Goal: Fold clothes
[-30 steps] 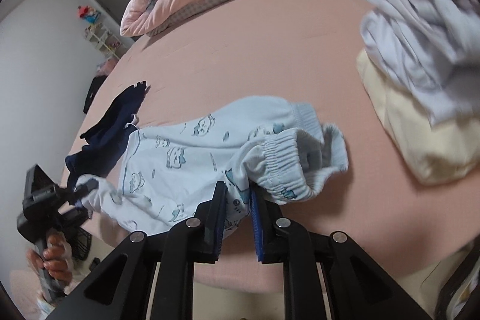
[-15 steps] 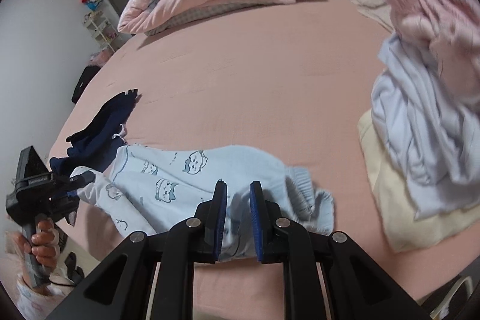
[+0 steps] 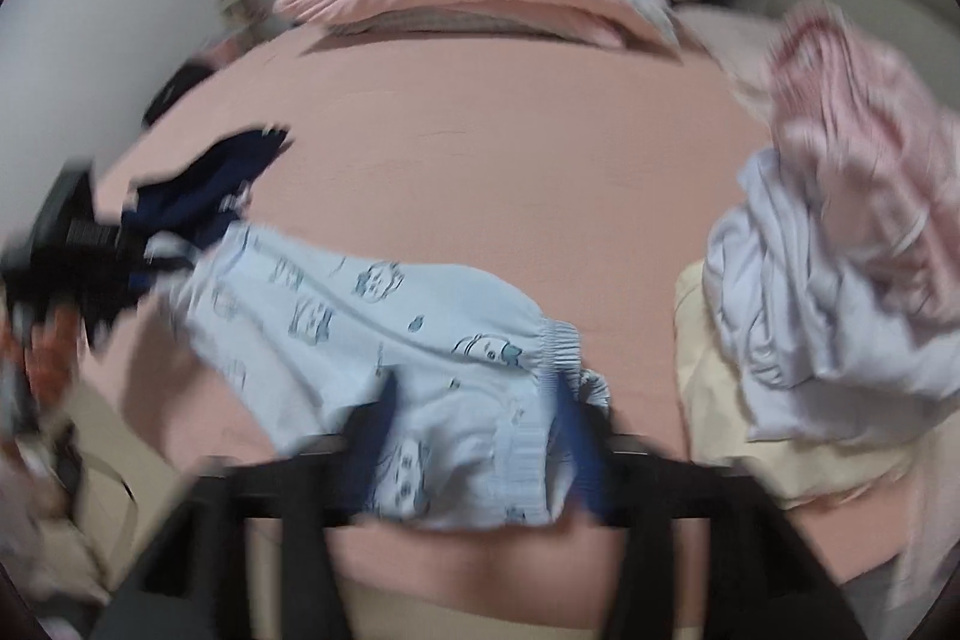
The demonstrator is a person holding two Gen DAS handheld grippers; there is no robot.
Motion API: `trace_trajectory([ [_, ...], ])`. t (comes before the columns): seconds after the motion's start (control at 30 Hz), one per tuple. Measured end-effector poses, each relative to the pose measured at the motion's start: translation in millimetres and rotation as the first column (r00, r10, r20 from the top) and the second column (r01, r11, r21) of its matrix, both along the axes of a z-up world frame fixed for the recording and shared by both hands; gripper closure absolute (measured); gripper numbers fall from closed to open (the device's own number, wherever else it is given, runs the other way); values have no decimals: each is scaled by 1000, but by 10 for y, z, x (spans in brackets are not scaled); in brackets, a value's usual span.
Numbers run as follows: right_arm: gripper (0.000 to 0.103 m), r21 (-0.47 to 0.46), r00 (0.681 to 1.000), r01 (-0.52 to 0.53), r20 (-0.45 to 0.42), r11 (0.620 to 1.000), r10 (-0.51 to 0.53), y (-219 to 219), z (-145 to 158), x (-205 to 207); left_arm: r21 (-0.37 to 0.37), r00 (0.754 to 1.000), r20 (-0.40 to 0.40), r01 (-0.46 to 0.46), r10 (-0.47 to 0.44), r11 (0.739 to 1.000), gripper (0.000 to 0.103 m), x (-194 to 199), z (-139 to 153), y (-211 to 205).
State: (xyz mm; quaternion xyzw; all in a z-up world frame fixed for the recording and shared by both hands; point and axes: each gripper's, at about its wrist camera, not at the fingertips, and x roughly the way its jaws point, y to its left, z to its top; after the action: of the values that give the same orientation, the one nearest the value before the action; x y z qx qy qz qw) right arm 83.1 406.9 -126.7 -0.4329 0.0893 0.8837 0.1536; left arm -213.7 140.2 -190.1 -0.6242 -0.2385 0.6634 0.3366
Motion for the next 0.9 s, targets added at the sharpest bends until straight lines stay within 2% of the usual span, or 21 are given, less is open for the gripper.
trace_trajectory([
  [0.07,39,88,998,-62,20,994,60,-174,30,46,-9,1000,1,7,-7,1000,90,-13,-6,12],
  [0.23,39,235,987,-146,97,961,127,-463,-8,104,-34,1000,-2,27,-27,999,90,-34,-10,37],
  [0.33,39,263,978,-195,127,945,167,-578,-38,113,-39,999,-14,41,-41,998,90,-28,18,36],
  [0.47,39,321,956,-278,182,905,229,-790,-142,20,-44,998,-12,53,-53,998,90,-37,20,27],
  [0.67,39,347,904,-416,257,840,342,-1065,-328,-52,-67,997,-23,76,-77,995,90,-41,19,20],
  [0.8,39,402,873,-474,334,784,356,-1140,-506,-123,-72,996,-24,81,-83,994,90,-32,14,20],
  [0.9,39,425,859,-497,366,757,358,-1149,-581,-155,-85,995,-33,93,-96,992,90,-25,23,39],
])
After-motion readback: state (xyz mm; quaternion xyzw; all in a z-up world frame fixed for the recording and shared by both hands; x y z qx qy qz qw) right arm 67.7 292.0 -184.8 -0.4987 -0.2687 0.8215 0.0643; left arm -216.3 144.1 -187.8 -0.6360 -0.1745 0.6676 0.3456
